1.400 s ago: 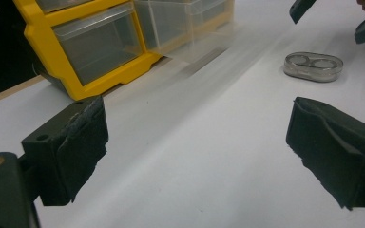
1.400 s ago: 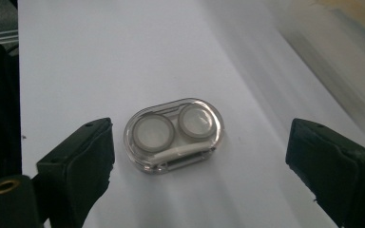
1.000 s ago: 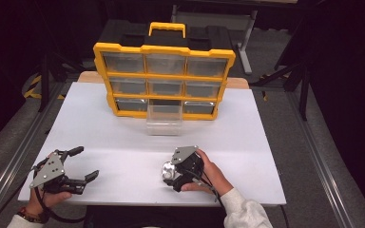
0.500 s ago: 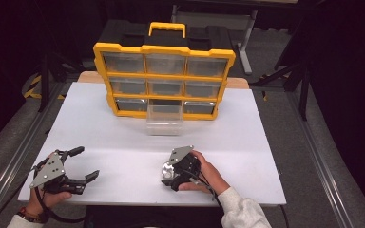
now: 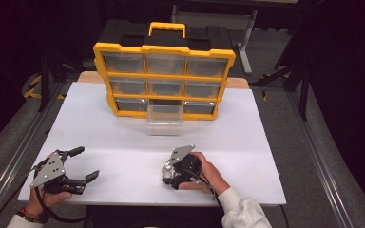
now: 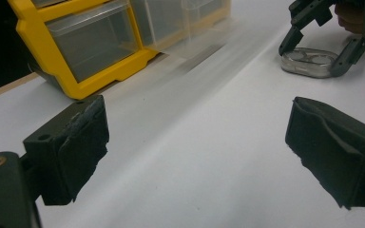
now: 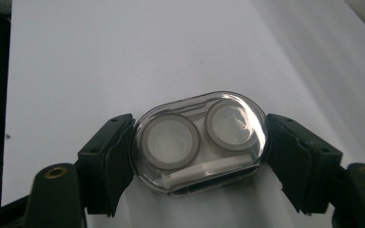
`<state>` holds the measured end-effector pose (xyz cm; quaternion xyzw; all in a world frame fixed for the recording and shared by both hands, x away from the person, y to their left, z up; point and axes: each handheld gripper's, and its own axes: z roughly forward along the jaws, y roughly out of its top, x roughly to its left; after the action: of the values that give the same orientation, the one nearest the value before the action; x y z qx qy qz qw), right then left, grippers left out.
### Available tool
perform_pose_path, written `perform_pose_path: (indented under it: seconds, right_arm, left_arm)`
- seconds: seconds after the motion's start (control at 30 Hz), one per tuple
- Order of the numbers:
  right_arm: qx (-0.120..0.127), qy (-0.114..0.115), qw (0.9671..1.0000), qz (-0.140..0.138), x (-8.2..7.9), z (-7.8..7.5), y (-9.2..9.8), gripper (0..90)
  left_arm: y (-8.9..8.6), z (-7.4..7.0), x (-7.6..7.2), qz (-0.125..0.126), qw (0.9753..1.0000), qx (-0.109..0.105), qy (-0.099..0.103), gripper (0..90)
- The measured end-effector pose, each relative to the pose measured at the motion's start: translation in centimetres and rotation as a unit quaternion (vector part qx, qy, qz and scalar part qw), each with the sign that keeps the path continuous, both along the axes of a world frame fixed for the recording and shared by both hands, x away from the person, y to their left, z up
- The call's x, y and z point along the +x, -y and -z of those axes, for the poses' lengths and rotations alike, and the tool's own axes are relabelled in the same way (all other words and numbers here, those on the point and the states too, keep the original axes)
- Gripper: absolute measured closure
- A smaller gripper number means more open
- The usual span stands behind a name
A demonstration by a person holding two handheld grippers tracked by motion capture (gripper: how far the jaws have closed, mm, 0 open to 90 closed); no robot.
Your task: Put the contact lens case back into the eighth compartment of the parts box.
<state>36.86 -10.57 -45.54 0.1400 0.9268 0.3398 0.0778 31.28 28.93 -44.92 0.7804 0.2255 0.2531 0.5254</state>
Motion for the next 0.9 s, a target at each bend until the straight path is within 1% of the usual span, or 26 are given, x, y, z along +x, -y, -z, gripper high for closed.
perform_pose_path:
  seconds: [0.2,0.3,0.33,0.37,0.4,0.43,0.47,0.5,0.53,0.6,0.63,0.67,0.7,0.73,0.8,0.9]
  right_arm:
    - [-0.003,0.016,0.9999,-0.001,-0.3,-0.1,0.0,27.9]
    - [-0.002,0.019,0.9998,0.0,-0.3,-0.2,0.0,27.9]
    - [0.001,0.024,0.9997,0.002,-0.4,-0.3,0.1,27.9]
    - [0.001,0.024,0.9997,0.002,-0.4,-0.3,0.1,27.9]
    - [0.004,0.029,0.9996,0.004,-0.5,-0.4,0.1,27.9]
    - [0.004,0.029,0.9996,0.004,-0.5,-0.4,0.1,27.9]
    - [0.007,0.035,0.9994,0.005,-0.5,-0.5,0.1,27.9]
    - [0.007,0.035,0.9994,0.005,-0.5,-0.5,0.1,27.9]
    - [0.009,0.042,0.9991,0.008,-0.6,-0.6,0.0,27.9]
    - [0.01,0.044,0.9989,0.008,-0.7,-0.7,0.0,27.9]
    - [0.009,0.052,0.9986,0.007,-0.9,-0.9,0.0,28.0]
    - [0.009,0.056,0.9983,0.008,-1.0,-0.9,0.0,28.0]
    - [0.009,0.056,0.9983,0.008,-1.0,-0.9,0.0,28.0]
    - [0.013,0.065,0.9978,0.008,-1.1,-1.2,0.1,28.0]
    - [0.014,0.067,0.9976,0.008,-1.2,-1.3,0.1,28.0]
    - [0.019,0.078,0.9967,0.012,-1.3,-1.6,0.2,28.0]
  left_arm:
    - [0.0,0.0,0.0,0.001,1.0,-0.003,0.0,8.2]
    - [-0.1,0.0,0.0,0.001,1.0,-0.002,0.002,8.2]
    - [-0.1,0.0,0.0,0.0,1.0,-0.003,0.002,8.2]
    - [-0.1,0.0,0.0,0.0,1.0,-0.006,0.0,8.2]
    - [-0.1,0.0,0.0,-0.003,1.0,-0.003,0.001,8.2]
    - [-0.1,0.0,0.0,-0.003,1.0,-0.003,0.001,8.3]
    - [-0.1,-0.1,-0.1,-0.003,1.0,-0.005,0.002,8.3]
    - [-0.1,-0.1,-0.1,-0.003,1.0,-0.005,0.002,8.3]
    - [-0.1,-0.1,-0.2,-0.002,1.0,-0.006,0.004,8.3]
    - [-0.2,-0.2,-0.3,-0.002,1.0,-0.005,0.006,8.3]
    - [-0.2,-0.2,-0.2,-0.002,1.0,-0.008,0.006,8.3]
    - [-0.2,-0.2,-0.2,-0.002,1.0,-0.005,0.004,8.3]
    - [-0.2,-0.1,-0.1,-0.001,1.0,-0.006,0.005,8.3]
    - [-0.2,-0.1,-0.1,0.0,1.0,-0.003,0.004,8.3]
    - [-0.1,-0.1,-0.1,0.0,1.0,-0.003,0.002,8.3]
    - [-0.1,0.0,0.0,0.001,1.0,-0.005,0.002,8.3]
